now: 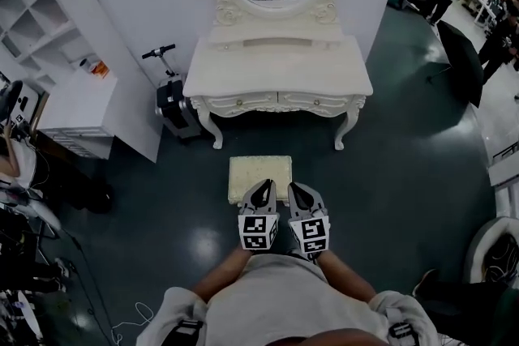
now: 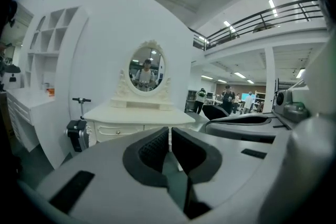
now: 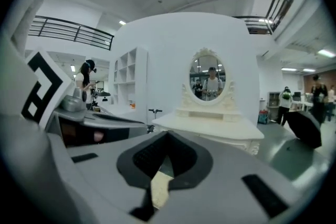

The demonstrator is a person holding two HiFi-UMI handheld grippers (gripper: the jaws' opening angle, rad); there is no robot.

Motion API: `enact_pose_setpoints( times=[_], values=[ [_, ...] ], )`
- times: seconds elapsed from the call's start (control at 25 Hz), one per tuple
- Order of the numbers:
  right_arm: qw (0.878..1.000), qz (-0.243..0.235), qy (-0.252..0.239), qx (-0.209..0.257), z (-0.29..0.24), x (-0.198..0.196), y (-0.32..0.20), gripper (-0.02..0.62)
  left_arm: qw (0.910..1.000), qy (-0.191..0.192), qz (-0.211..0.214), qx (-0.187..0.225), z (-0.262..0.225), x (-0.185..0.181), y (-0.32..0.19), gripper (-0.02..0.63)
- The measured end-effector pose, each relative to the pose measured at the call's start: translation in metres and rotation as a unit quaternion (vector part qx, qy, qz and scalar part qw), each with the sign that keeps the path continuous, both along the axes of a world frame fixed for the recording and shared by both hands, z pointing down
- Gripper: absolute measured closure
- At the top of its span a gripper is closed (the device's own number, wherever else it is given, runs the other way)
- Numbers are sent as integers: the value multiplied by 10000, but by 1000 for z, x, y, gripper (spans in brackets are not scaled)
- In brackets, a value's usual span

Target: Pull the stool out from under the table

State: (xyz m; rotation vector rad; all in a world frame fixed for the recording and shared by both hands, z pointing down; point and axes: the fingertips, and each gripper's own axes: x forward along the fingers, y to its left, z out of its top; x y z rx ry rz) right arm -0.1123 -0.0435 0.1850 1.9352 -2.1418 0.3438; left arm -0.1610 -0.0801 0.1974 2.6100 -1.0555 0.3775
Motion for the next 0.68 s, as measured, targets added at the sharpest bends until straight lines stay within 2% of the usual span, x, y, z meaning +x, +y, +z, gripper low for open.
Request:
enact_pose_setpoints(
  times=[0.28,0.48,0.68],
  values=[
    [9997,146,44,205,-14,18,29,581,9996,-8,285,44,-4,22,29,583],
    [9994,271,53,198,-15,25,48,581,9975,-132,552,416,-12,36,46,583],
    [9993,304,111,213,-13,35,57,581,9970,-68,668,392,-14,50,53,583]
  ],
)
